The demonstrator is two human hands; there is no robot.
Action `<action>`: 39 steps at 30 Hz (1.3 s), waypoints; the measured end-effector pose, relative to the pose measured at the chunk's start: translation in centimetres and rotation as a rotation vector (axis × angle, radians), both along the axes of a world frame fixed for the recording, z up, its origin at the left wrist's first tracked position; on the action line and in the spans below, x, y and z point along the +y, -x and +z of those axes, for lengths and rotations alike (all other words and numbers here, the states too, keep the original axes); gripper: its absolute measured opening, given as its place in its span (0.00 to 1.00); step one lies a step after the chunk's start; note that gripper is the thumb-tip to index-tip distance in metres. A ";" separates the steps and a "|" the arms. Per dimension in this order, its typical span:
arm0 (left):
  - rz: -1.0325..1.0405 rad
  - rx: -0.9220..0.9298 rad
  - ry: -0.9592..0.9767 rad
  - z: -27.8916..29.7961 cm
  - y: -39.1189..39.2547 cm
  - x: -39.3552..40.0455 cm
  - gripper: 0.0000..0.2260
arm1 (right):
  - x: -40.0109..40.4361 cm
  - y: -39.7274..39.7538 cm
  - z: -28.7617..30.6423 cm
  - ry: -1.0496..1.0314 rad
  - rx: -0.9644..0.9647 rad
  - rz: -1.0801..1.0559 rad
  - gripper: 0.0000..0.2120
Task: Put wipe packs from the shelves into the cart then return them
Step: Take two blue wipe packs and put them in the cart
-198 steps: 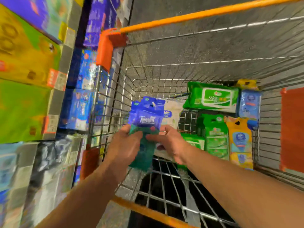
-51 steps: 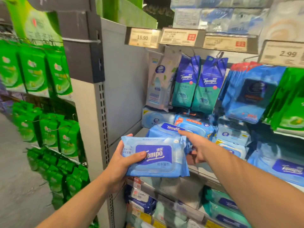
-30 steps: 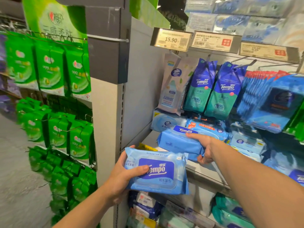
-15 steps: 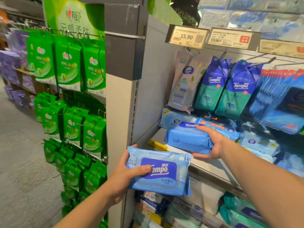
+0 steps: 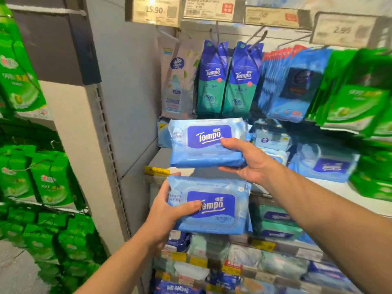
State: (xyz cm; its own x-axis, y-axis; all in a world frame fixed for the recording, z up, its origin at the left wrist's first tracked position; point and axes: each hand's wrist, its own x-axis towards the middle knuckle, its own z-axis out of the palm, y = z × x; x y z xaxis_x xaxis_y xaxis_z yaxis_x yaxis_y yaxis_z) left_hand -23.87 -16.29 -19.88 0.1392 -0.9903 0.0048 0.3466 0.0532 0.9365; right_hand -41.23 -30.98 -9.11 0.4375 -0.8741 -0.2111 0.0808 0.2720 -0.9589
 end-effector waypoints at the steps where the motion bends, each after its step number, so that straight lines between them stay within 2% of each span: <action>1: -0.023 0.011 0.019 0.0 0.8 -0.3 0.38 | 0.5 0.8 0.0 0.027 0.000 0.015 0.09; 3: -0.065 0.055 0.048 -0.1 2.2 -0.8 0.38 | 1.3 2.6 -0.1 0.086 0.002 0.026 0.20; 9: -0.163 0.141 0.055 -1.1 7.8 -1.7 0.47 | 2.9 10.2 0.6 0.086 0.131 -0.053 0.37; 10: -0.180 0.158 0.055 -1.1 9.0 -1.6 0.47 | 3.4 11.6 0.9 0.095 0.146 -0.049 0.37; 13: -0.236 0.201 0.070 -0.9 12.5 -1.1 0.46 | 5.6 15.7 1.7 0.134 0.125 -0.024 0.19; 15: -0.287 0.189 0.095 -0.4 14.9 -0.7 0.41 | 7.3 18.6 2.1 0.150 0.104 -0.049 0.14; 17: -0.329 0.178 0.115 0.1 17.5 -0.4 0.35 | 8.9 21.9 2.6 0.169 0.109 -0.105 0.16; 18: -0.351 0.169 0.125 0.4 18.8 -0.3 0.35 | 9.7 23.6 3.0 0.184 0.112 -0.125 0.18; 21: -0.390 0.121 0.153 1.5 23.2 0.4 0.45 | 12.4 29.1 4.0 0.231 0.106 -0.208 0.19; 22: -0.399 0.108 0.155 2.0 24.9 0.8 0.44 | 13.5 31.0 4.2 0.240 0.101 -0.242 0.21; 25: -0.493 0.116 0.161 3.6 30.4 2.5 0.34 | 17.0 37.0 4.5 0.247 0.099 -0.339 0.29; 29: -0.599 0.095 0.144 4.7 38.5 5.6 0.48 | 22.0 45.1 5.3 0.251 0.130 -0.453 0.16; 31: -0.613 0.091 0.127 4.7 42.9 7.3 0.48 | 24.7 49.3 5.3 0.246 0.121 -0.505 0.15; 34: -0.653 0.077 0.121 4.6 49.4 10.1 0.46 | 28.8 55.4 4.9 0.243 0.132 -0.569 0.20; 39: -0.764 0.086 0.090 4.0 59.8 14.5 0.44 | 35.8 65.1 4.0 0.234 0.172 -0.691 0.16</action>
